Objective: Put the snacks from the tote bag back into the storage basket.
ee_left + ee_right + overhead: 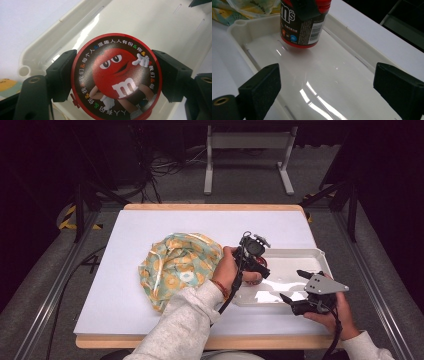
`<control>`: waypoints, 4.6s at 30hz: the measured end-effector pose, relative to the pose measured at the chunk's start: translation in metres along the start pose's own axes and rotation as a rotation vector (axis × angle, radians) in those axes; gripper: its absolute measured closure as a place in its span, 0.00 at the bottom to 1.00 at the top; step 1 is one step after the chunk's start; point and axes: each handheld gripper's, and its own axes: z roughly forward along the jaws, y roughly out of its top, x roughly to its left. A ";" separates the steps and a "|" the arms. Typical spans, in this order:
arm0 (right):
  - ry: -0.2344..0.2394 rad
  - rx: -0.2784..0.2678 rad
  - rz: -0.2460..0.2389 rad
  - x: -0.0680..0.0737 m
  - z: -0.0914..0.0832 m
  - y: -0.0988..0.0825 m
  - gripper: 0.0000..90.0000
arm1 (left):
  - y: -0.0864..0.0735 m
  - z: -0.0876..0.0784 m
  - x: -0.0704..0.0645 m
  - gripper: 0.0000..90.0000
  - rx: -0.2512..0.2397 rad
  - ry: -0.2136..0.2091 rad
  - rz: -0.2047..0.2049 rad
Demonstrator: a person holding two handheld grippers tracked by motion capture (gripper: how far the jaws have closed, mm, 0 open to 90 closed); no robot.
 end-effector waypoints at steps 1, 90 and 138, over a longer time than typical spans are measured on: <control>0.001 0.002 0.000 0.000 0.000 0.000 0.09 | -0.001 0.001 0.000 0.28 0.000 0.000 -0.002; 0.025 0.033 -0.024 0.004 0.002 0.001 0.09 | -0.024 -0.047 0.028 0.09 -0.074 0.104 -0.007; 0.015 0.036 -0.019 0.004 0.003 0.001 0.08 | -0.085 -0.083 0.074 0.08 -0.027 0.194 0.049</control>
